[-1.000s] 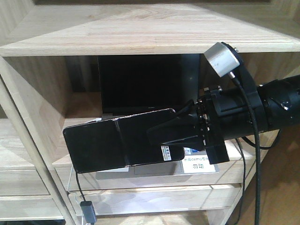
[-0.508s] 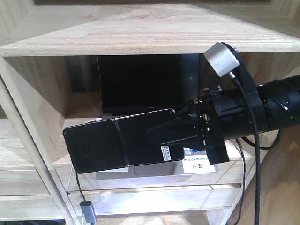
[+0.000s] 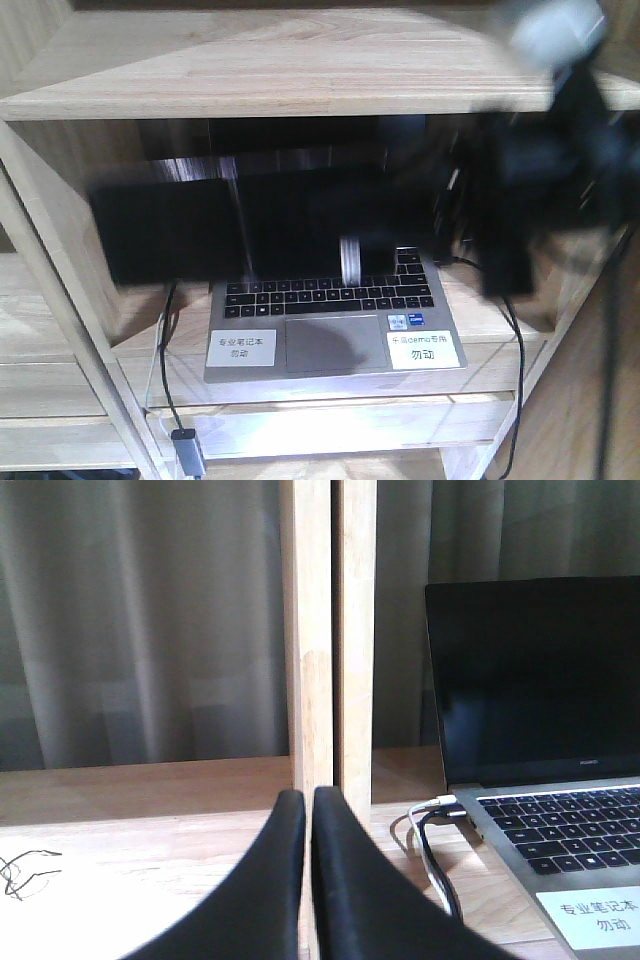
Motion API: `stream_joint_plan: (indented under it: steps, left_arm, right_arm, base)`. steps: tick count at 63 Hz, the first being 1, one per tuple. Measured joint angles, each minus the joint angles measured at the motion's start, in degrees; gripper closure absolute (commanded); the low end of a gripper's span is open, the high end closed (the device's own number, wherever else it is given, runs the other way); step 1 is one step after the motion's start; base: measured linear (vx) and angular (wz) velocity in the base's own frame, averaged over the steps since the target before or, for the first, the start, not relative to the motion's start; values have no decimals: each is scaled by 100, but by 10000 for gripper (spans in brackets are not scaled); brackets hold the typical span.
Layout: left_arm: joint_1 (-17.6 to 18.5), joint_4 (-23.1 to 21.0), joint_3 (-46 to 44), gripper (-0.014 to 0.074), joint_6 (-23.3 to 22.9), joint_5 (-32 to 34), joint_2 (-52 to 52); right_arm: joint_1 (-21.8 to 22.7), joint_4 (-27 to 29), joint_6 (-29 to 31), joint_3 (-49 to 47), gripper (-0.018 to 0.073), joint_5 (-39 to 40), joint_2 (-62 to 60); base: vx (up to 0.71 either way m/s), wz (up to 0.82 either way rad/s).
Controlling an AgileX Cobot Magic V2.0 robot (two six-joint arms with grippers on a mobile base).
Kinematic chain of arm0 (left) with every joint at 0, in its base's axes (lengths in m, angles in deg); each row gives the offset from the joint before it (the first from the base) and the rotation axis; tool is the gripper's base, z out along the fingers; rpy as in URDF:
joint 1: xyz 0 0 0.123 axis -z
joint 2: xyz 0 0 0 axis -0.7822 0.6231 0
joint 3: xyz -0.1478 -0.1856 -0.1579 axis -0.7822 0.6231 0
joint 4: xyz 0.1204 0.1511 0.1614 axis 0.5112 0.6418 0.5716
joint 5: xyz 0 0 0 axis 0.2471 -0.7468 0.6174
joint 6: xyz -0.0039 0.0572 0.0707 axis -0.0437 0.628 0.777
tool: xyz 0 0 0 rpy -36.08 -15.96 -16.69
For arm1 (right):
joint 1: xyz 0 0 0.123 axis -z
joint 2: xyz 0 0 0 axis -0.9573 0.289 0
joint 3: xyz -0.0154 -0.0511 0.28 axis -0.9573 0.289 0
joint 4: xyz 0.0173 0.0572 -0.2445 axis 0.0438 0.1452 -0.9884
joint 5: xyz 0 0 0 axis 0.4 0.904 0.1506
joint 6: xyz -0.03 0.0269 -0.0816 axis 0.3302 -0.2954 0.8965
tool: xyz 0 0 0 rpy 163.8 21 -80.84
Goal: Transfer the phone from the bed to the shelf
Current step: 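Raise the held phone with the right gripper above the upper shelf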
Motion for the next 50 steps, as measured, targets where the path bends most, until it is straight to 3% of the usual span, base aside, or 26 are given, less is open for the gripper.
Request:
stream_joint_plan:
  steps: [10, 27, 50]
  left_arm:
    - [0, 0, 0, 595, 0, 0, 0]
    - [0, 0, 0, 595, 0, 0, 0]
    - [0, 0, 0, 595, 0, 0, 0]
  right_arm:
    - [0, -31, -322, -1152, 562, -11, -28]
    - [0, -538, -678, -2521, 562, 1097, 148]
    - [0, -510, -768, -3951, 562, 1352, 2009]
  base:
    - [0, 0]
    - [0, 0]
    - [0, 0]
